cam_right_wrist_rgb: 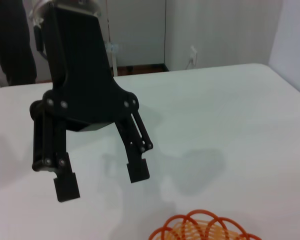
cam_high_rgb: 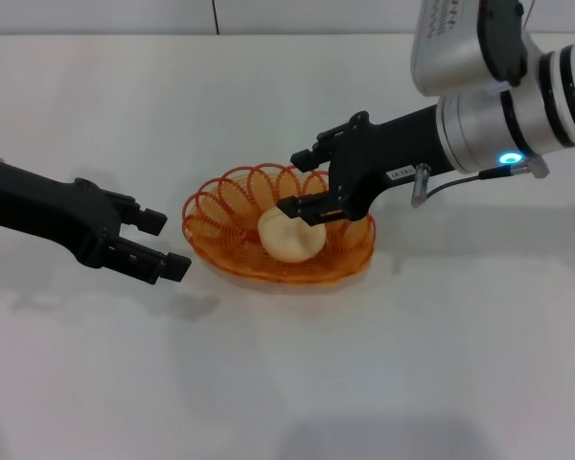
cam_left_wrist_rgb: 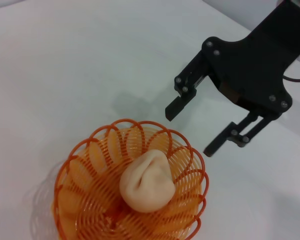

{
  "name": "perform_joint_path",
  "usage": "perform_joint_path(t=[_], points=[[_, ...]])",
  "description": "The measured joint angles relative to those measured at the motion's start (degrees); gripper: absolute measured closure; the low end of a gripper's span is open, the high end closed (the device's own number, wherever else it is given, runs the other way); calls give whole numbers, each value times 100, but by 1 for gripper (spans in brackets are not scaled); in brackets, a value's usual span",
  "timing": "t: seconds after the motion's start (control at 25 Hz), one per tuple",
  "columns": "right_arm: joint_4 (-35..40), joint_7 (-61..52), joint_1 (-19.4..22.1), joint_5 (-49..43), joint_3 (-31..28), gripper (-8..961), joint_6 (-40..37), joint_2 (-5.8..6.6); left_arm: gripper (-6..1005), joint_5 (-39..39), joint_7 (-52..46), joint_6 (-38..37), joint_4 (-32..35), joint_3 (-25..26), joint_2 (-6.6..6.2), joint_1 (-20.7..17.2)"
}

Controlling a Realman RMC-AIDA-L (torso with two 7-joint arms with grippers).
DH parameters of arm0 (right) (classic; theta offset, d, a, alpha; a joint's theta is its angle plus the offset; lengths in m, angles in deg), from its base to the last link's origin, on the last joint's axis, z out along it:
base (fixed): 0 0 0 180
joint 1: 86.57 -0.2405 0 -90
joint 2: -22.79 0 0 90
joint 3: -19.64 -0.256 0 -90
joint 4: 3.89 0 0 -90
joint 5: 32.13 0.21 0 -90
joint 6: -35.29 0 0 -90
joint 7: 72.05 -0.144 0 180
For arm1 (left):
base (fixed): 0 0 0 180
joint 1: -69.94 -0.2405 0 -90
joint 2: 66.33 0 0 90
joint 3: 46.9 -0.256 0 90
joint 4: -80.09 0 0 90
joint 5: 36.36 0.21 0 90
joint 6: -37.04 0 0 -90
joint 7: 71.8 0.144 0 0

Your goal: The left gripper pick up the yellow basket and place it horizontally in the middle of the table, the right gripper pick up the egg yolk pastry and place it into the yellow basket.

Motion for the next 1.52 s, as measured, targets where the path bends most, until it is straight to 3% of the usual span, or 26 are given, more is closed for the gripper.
perform_joint_path(t=[0.12, 0.48, 0.8, 1.08, 1.52], points=[[103, 7, 126, 62, -32, 514, -21, 16, 119, -2, 33, 12, -1, 52, 0, -16], [590, 710, 1185, 676, -564, 114, -404, 45, 120, -4, 257, 15, -4, 72, -3, -149], [616, 1091, 1750, 1067, -1130, 99, -982, 57, 120, -18, 496, -32, 11, 72, 0, -254], [621, 1332, 1807, 1026, -1238, 105, -1500, 66, 119, -30, 720, -39, 11, 279, 1, -295], [653, 1572, 1926, 1005, -1254, 110, -1526, 74, 119, -44, 826, -46, -7, 368, 9, -305]])
